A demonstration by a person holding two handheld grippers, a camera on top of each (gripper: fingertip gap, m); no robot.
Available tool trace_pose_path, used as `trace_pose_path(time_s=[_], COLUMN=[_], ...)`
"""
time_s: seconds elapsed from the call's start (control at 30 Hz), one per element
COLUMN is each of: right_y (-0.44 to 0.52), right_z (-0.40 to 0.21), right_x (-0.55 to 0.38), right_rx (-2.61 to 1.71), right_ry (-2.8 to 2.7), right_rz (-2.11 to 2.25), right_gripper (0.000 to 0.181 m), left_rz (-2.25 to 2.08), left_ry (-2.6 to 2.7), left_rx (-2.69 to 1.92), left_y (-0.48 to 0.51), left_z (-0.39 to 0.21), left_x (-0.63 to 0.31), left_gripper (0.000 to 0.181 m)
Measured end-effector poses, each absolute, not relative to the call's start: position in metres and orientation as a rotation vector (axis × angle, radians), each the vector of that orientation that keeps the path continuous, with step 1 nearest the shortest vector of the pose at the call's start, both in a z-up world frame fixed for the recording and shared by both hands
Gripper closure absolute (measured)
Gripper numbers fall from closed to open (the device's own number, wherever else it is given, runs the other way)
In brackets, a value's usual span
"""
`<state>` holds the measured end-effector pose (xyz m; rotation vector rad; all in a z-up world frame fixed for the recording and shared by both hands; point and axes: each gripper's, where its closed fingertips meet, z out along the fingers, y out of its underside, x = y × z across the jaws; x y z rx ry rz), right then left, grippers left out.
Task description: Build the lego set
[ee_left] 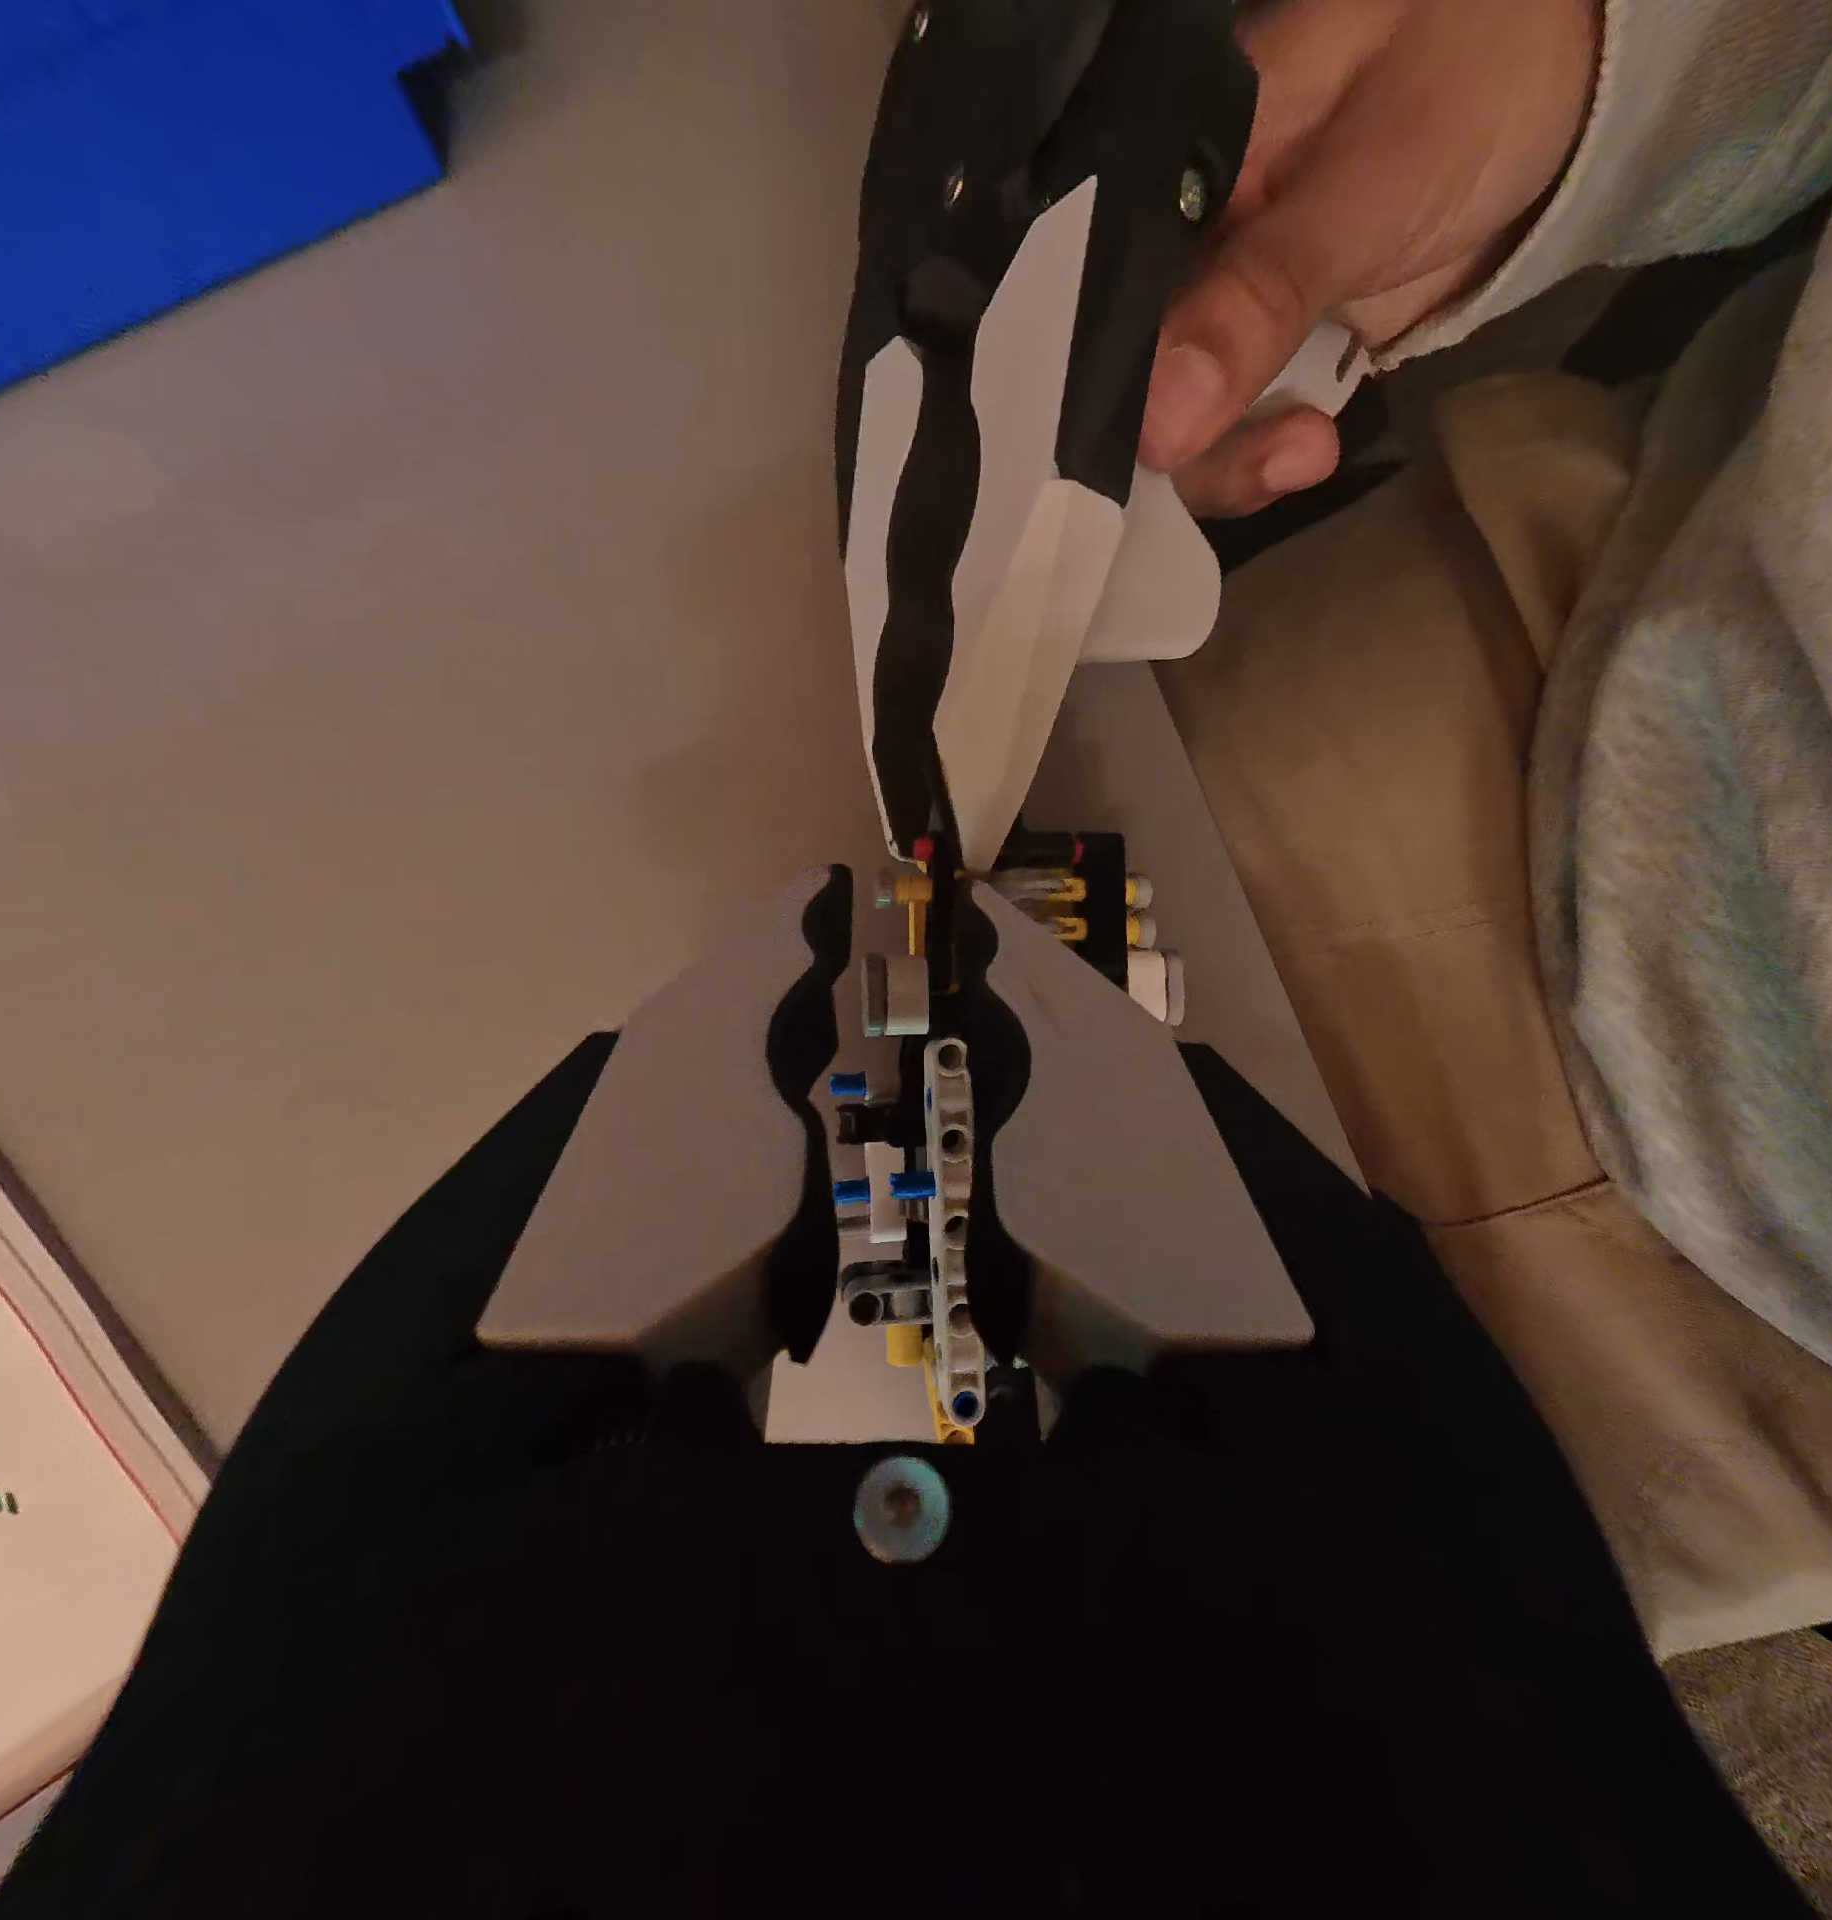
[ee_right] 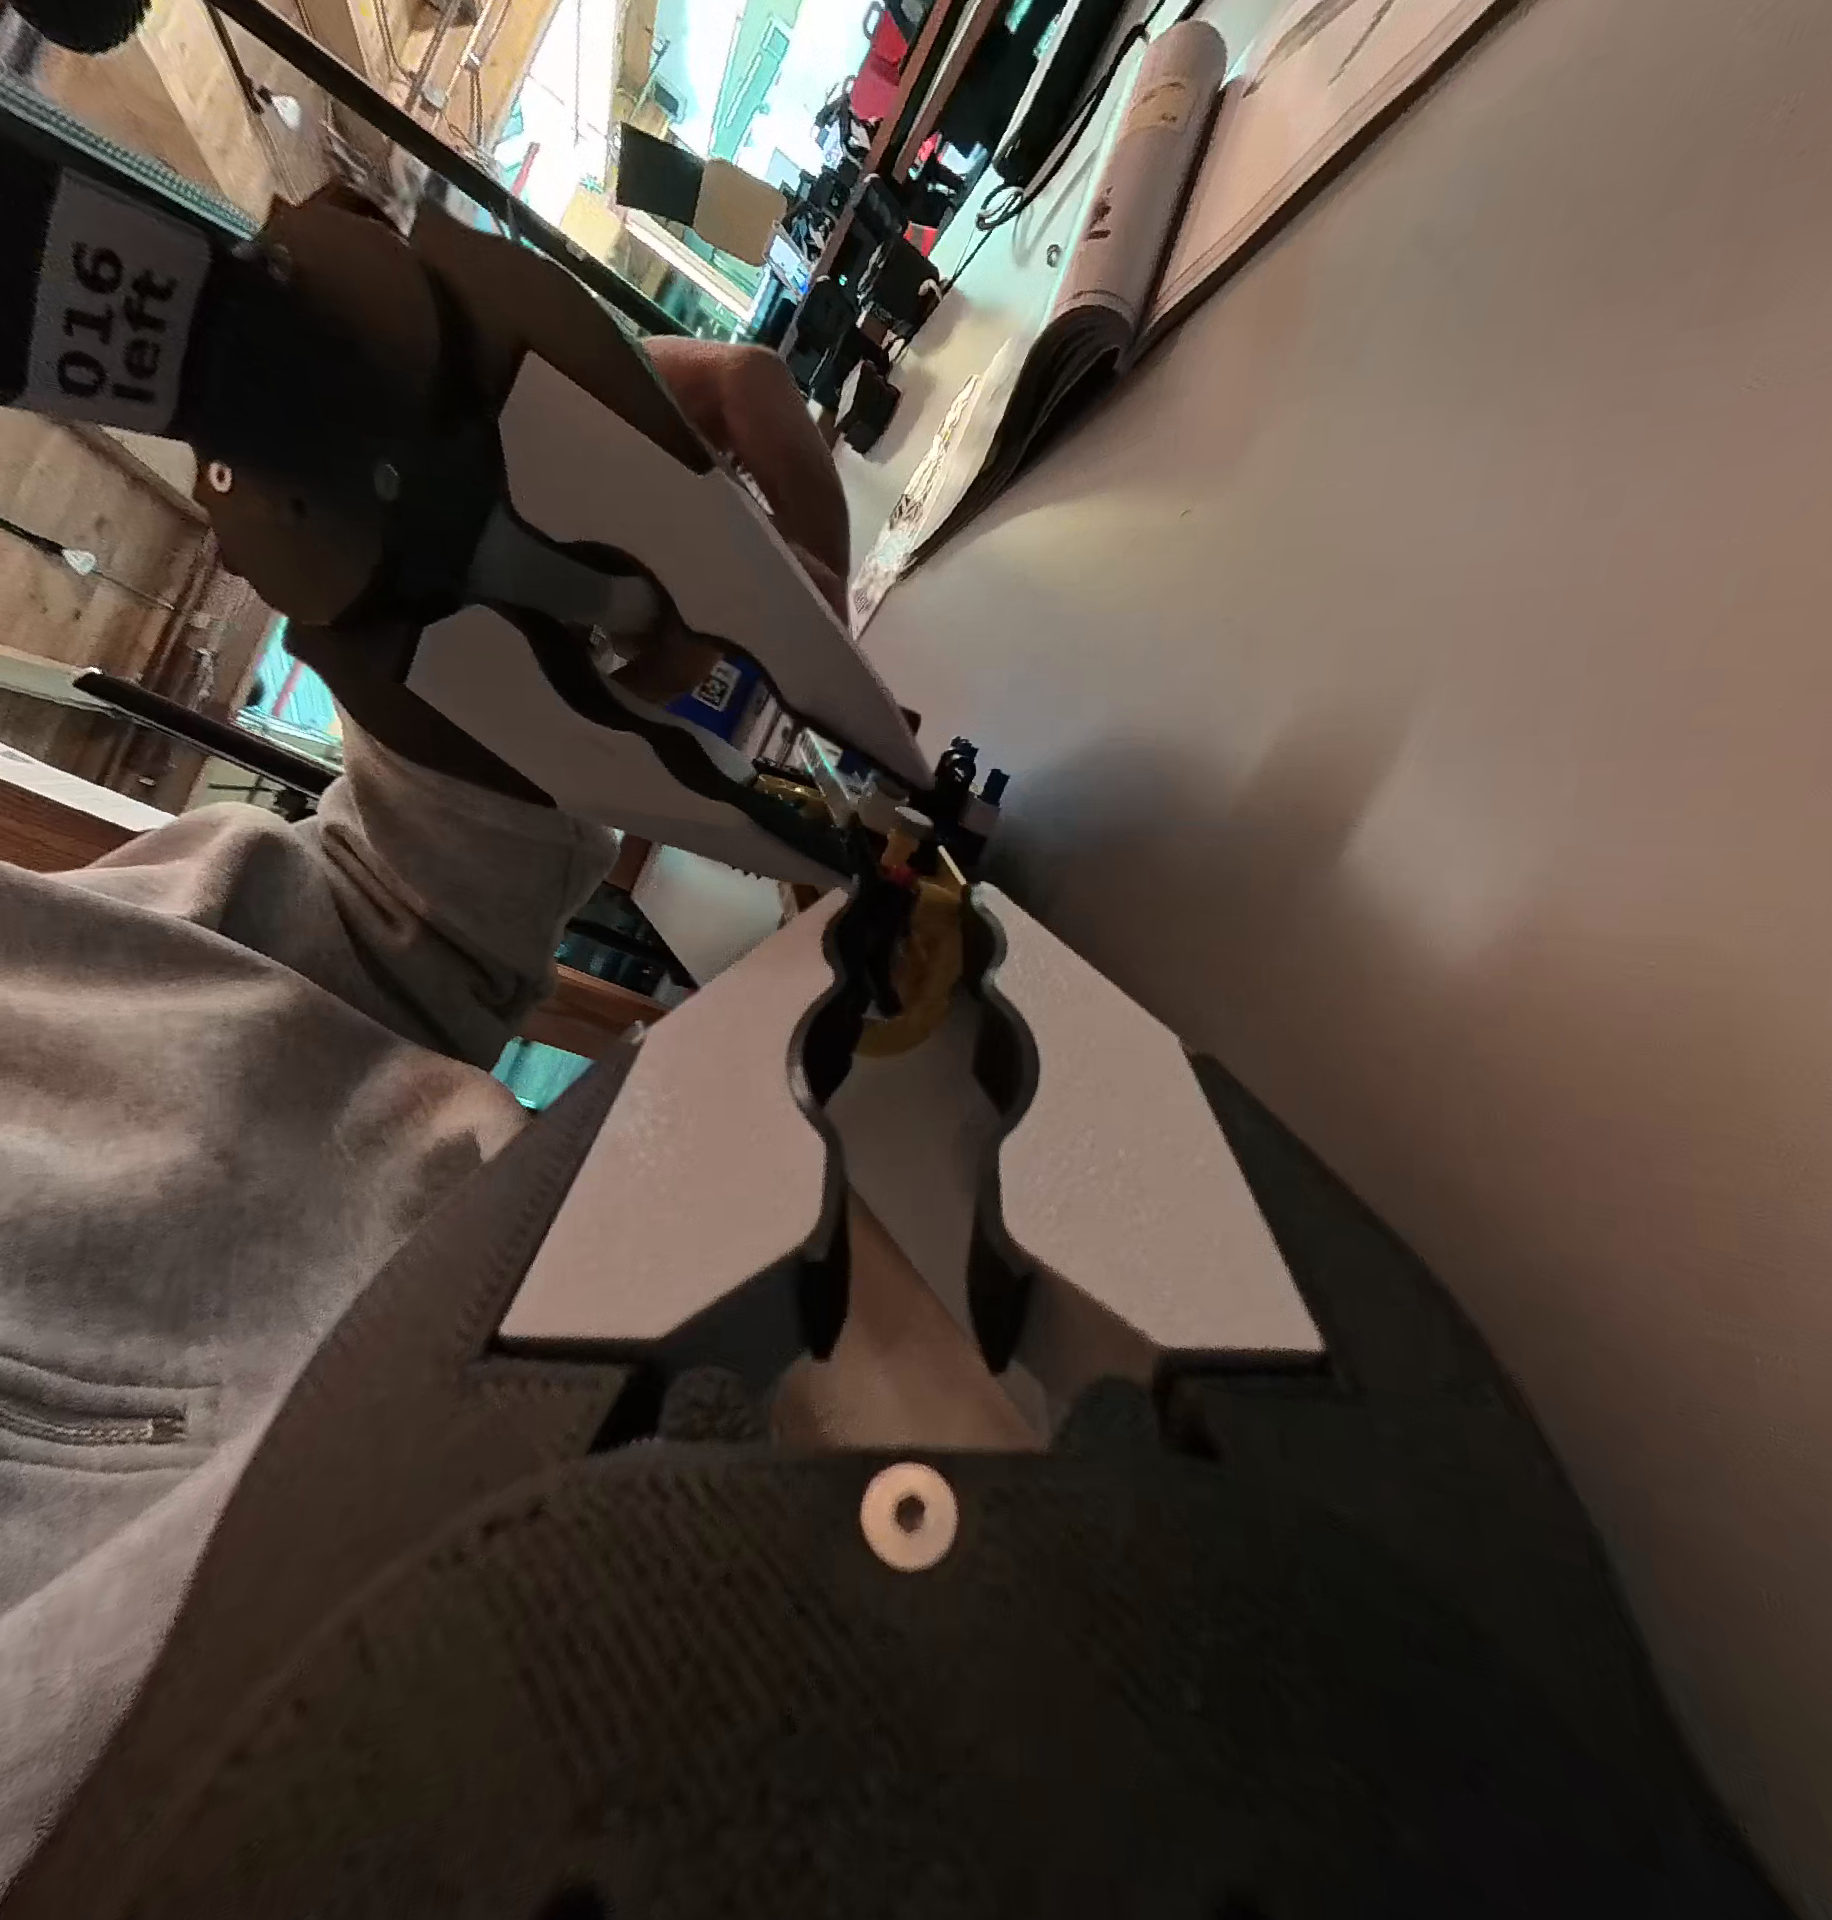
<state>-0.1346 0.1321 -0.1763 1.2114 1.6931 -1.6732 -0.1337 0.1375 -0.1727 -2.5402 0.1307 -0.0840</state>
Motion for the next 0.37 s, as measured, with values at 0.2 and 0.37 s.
trace_pose_path(time_s=[0.2,0.37], right_y=[0.1316,0.1374], right_z=[-0.1744,-0.1777], right_x=[-0.1336,-0.1338], right_rx=[1.203,1.224], right_ry=[1.703,1.682], right_rz=[-1.688,-1.664], right_gripper=[0.176,0.175], left_rz=[-0.083,-0.032], left_ry=[0.124,0.106], left_rx=[-2.521,-2.532], left_y=[0.1371,0.1371], left_z=[-0.1747,-0.1778], left_x=[-0.1289,-0.1358], left_gripper=[0.170,0.172])
